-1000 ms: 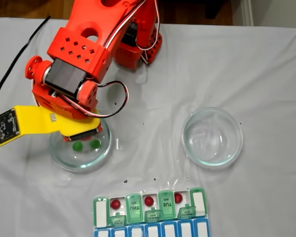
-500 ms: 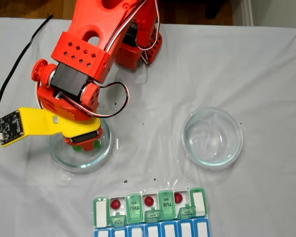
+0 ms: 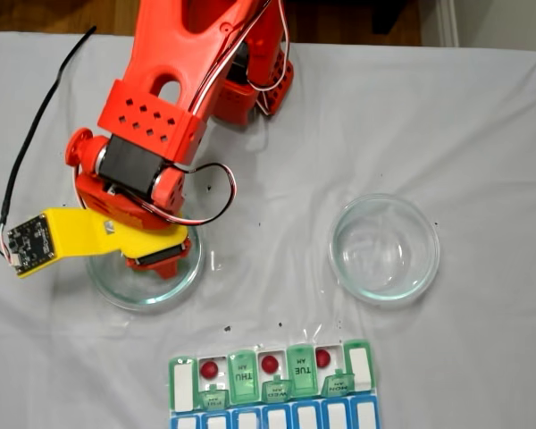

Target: Sort medicines into box.

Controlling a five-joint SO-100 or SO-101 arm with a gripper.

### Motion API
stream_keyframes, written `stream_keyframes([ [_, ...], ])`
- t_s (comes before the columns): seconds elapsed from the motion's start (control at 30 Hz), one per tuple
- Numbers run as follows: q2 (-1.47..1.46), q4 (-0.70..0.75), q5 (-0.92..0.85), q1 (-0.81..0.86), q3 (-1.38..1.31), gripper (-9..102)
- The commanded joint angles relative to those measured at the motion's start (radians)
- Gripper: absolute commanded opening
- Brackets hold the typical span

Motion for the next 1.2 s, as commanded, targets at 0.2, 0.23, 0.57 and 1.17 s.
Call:
stream_keyframes([
  [0.2,-0.029,-0.028,0.015,-0.015,-0.006,28],
  [0.23,-0.037,-0.029,0.015,-0.015,-0.006,28],
  [0.57,-0.077,-0.048,0.011,-0.021,0.014,27],
  [1.17,-0.064,-0.098,0.021,-0.037,0.063,23],
])
